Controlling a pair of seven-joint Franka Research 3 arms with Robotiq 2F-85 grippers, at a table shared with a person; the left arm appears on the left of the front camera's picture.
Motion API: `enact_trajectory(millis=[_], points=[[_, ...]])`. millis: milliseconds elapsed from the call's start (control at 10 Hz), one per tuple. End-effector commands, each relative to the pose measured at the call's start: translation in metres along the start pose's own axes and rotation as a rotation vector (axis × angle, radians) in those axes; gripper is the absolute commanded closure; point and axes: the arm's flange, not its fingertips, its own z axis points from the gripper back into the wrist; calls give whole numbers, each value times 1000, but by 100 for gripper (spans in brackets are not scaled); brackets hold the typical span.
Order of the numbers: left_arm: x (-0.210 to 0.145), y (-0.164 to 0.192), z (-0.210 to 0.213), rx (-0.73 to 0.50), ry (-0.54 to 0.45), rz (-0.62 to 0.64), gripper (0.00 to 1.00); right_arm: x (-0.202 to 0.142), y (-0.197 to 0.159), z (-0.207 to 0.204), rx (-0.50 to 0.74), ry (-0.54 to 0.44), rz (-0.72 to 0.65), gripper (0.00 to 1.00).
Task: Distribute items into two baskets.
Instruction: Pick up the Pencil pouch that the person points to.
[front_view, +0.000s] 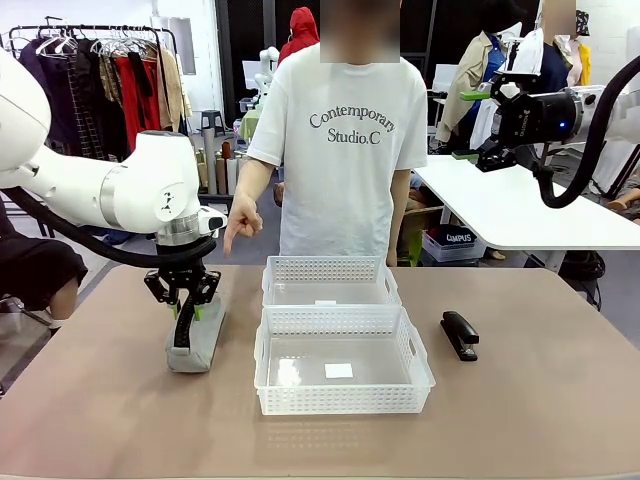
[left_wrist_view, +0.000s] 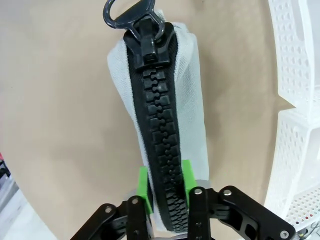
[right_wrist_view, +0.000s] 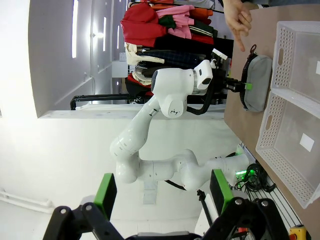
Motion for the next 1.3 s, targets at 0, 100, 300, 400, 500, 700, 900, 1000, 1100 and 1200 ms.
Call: enact_trajectory(millis=[0, 100, 300, 400, 500, 700, 900, 1000, 1100, 1200], points=[[2, 2, 0, 22, 9, 22, 100, -1, 2, 0, 2, 3, 5, 0], [0, -1, 0, 19, 11, 26, 100, -1, 2, 0, 2, 3, 5, 0], [0, 1, 6, 25, 2, 19, 100, -1, 2, 0, 2, 3, 5, 0], [-2, 4, 13, 30, -3, 23, 100, -1, 2, 0, 2, 3, 5, 0], [-2, 3, 20, 32, -13, 19, 100, -1, 2, 0, 2, 3, 5, 0], [-3, 5, 42, 29, -20, 21, 100, -1, 2, 0, 2, 3, 5, 0], [-5, 5, 70, 44, -16, 19, 100, -1, 2, 0, 2, 3, 5, 0], [-6, 3, 84, 44, -7, 13, 100, -1, 2, 0, 2, 3, 5, 0], [-5, 4, 100, 52, -8, -2, 100, -1, 2, 0, 2, 3, 5, 0], [-3, 2, 118, 63, -28, -13, 100, -1, 2, 0, 2, 3, 5, 0]])
